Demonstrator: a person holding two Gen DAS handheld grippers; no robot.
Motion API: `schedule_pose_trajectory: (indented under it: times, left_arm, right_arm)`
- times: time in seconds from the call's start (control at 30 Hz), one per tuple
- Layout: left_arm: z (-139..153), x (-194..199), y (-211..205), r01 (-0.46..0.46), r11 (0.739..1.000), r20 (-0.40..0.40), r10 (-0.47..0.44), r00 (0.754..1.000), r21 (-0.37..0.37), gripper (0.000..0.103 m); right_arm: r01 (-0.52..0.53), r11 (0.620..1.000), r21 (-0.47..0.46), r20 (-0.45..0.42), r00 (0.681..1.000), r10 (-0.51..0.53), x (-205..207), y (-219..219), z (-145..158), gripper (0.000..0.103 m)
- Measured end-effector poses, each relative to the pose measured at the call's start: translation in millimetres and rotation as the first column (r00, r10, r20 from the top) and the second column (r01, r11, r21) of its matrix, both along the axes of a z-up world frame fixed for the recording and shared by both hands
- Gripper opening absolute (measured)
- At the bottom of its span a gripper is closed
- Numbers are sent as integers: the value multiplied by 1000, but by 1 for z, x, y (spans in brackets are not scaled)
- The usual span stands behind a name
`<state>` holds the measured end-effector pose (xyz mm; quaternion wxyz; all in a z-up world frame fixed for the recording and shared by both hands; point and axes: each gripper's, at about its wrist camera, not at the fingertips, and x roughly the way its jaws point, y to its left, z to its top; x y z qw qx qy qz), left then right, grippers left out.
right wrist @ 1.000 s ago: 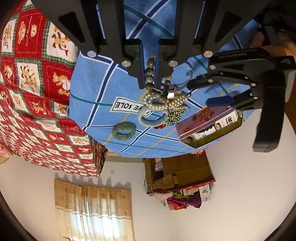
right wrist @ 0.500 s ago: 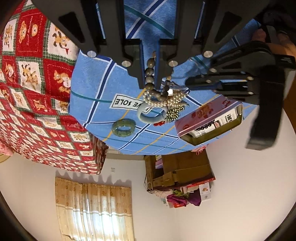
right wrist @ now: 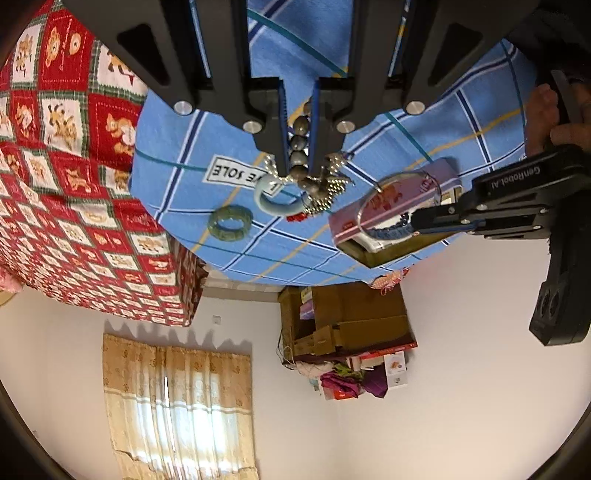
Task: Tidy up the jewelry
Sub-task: 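Carry the brown bracelet and silver bangle over the pink tin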
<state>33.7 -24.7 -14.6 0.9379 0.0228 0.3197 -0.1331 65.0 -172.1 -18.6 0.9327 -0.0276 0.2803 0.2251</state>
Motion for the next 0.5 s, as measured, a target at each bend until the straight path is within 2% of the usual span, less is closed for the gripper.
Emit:
schedule_pose_trajectory:
  times: [0.33, 0.5]
  left_arm:
    - [-3, 7, 37, -107, 994, -6, 107, 994, -9, 3]
    - [-5, 9, 51, -133, 991, -9, 132, 991, -22, 3]
  right_arm:
    - [-45, 999, -4, 11, 999, 45, 11, 22, 5, 11]
    - [-69, 998, -11, 9, 998, 69, 17, 35, 6, 11]
